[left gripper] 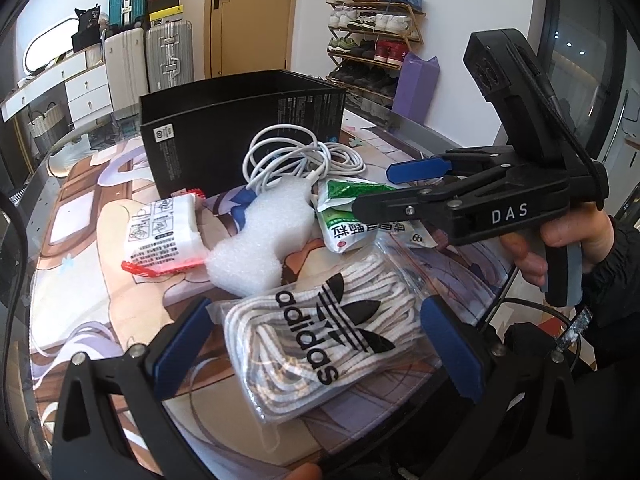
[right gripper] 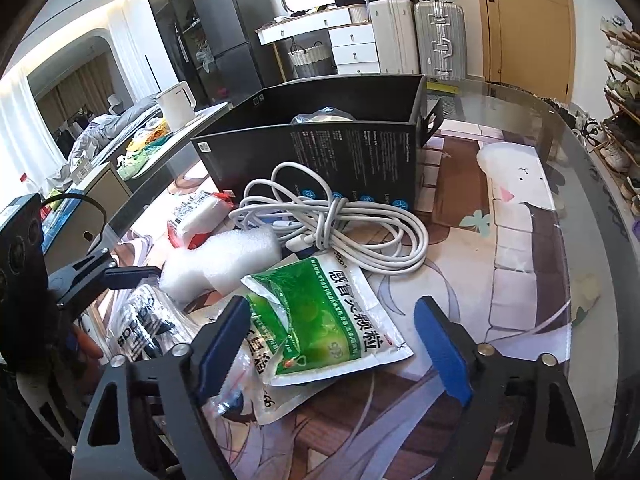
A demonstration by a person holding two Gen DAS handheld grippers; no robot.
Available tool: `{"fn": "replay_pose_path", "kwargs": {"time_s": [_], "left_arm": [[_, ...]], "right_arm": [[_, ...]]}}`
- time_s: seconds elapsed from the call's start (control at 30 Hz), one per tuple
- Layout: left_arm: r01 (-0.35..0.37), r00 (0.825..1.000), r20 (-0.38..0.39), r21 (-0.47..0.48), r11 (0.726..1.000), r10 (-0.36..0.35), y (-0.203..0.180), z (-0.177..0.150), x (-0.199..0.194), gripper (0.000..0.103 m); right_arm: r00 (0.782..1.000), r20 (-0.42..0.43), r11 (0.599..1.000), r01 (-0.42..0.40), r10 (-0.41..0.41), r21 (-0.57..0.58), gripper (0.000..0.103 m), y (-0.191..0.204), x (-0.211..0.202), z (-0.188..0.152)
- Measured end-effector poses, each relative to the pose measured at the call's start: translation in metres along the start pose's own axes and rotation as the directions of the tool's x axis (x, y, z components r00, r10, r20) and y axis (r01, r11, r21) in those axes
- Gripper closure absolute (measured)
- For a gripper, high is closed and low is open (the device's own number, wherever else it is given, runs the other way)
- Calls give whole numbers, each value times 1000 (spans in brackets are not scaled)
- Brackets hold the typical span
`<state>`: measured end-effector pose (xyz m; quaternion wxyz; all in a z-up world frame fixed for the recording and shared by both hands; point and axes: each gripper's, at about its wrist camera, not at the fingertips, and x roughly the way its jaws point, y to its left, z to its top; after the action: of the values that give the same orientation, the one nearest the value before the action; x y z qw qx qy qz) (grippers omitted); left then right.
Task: Organize soft objects
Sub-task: 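Close the right gripper on the green sachet, then lift the green sachet with the right gripper while the left gripper moves to the adidas bag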
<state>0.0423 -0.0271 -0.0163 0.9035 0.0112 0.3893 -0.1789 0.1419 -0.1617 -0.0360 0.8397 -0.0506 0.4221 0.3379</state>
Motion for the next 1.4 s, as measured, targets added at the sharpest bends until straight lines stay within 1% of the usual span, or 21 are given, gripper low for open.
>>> {"fn": "replay_pose_path", "kwargs": {"time_s": [0.1,0.17,0.23,0.37,0.43,0.47,0.5,0.63,0.67,0.83,0.93,1.07,1.13,1.23,1.27,1.4], "left_arm": [[-8,1000,0,-4,1000,8,3,-1,-1,0],[-10,1000,-1,-10,1000,10,6,-1,-2,0],[-1,1000,-5,-22,1000,1,9,-2,-1,0],[5,1000,-10,-27,1000,-6,10,-2,0,0],[6,1000,-10,-26,1000,-6,10,-2,0,0],[6,1000,-9,-26,1000,-6,10,-2,0,0],[5,1000,-9,-24,1000,-5,10,-2,0,0],[5,1000,-9,-24,1000,-6,10,-2,0,0],[5,1000,-8,-25,1000,-6,10,-2,1,0],[5,1000,-8,-25,1000,-5,9,-2,0,0],[5,1000,-8,-25,1000,-5,9,-2,1,0],[4,1000,-8,-25,1000,-4,9,-2,0,0],[4,1000,-8,-25,1000,-4,9,-2,0,0],[4,1000,-7,-25,1000,-4,9,-2,0,0],[4,1000,-7,-25,1000,-4,9,-2,0,0],[4,1000,-7,-25,1000,-4,9,-2,0,0]], "right_arm": [[1000,-1,1000,13,-13,-7,27,-1,-1,-2],[1000,1,1000,20,-20,-9,29,-2,-2,-3],[1000,0,1000,20,-20,-15,29,-2,-2,-3],[1000,1,999,15,-15,-34,36,1,-1,-3],[1000,-2,999,15,-15,-46,38,5,0,-3],[1000,-3,999,13,-14,-51,43,6,1,-3],[1000,-3,999,7,-8,-52,45,7,1,-3],[1000,4,998,4,-4,-65,51,10,-2,-4],[1000,8,997,2,-2,-74,58,10,-4,-5],[1000,23,993,2,1,-118,64,14,-12,-11],[999,36,992,-2,6,-123,73,13,-17,-14],[999,43,992,-7,12,-126,74,12,-22,-16],[998,54,994,-19,24,-105,74,9,-25,-16],[998,56,994,2,4,-106,73,7,-27,-15],[999,50,995,4,2,-104,71,6,-27,-15],[999,40,996,9,-5,-86,56,3,-23,-14]]}}
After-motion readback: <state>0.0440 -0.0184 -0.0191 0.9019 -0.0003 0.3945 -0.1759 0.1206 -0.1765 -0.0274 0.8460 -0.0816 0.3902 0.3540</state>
